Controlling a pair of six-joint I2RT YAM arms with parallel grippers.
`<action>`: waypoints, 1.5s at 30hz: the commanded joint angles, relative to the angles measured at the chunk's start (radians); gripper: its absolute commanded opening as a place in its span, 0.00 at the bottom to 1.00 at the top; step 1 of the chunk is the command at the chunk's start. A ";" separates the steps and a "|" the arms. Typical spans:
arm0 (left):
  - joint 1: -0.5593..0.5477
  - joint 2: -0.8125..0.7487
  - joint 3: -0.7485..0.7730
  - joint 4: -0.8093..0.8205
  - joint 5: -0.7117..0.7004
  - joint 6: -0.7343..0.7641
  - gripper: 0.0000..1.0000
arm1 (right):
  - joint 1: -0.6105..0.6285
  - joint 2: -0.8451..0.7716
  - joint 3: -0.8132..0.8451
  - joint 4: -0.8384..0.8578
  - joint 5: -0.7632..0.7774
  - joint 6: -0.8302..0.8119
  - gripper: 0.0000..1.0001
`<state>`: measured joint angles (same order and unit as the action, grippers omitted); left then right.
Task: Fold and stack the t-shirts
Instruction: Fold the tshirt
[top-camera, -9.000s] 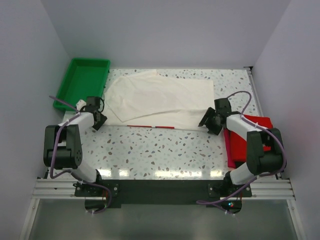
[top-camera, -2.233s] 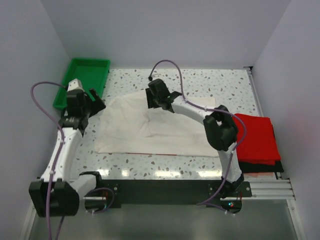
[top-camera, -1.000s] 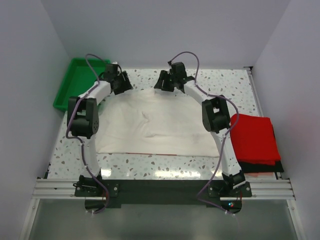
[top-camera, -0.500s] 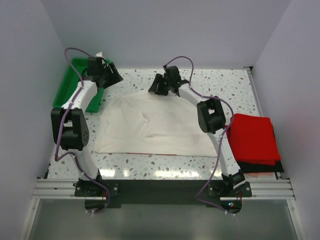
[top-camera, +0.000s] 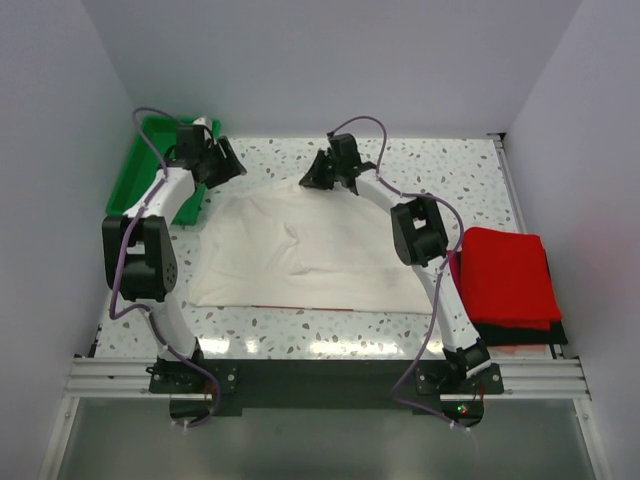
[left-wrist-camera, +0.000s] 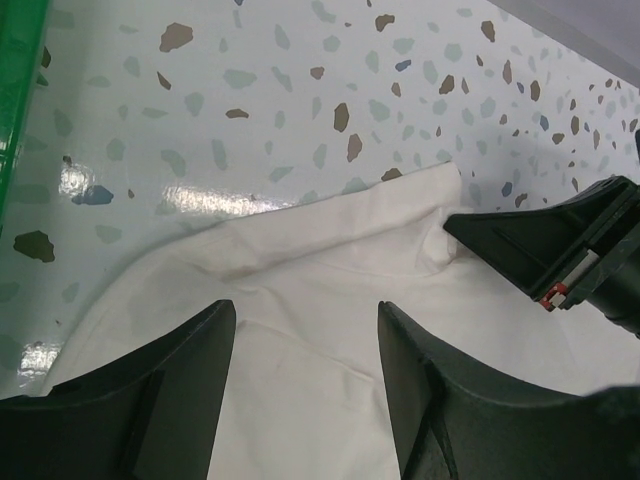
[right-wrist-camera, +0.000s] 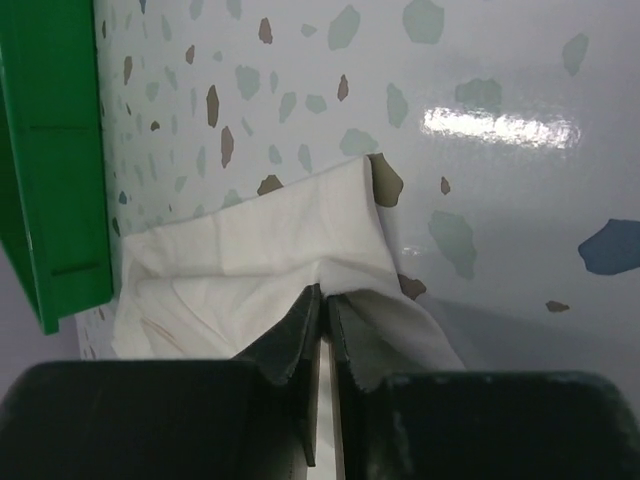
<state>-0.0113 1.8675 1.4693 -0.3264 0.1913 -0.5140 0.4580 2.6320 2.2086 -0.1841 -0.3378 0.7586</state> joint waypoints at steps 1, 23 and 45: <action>0.011 -0.056 -0.026 0.035 0.022 0.005 0.64 | 0.001 -0.038 0.004 0.122 -0.035 0.028 0.05; 0.011 -0.024 -0.050 0.050 0.031 -0.003 0.64 | 0.079 -0.352 -0.398 0.365 -0.046 -0.215 0.00; 0.011 -0.018 -0.056 0.044 0.057 -0.011 0.64 | 0.182 -0.605 -0.831 0.374 0.032 -0.415 0.45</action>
<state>-0.0074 1.8626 1.4170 -0.3099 0.2276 -0.5152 0.6476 2.1498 1.3922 0.1616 -0.3466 0.3752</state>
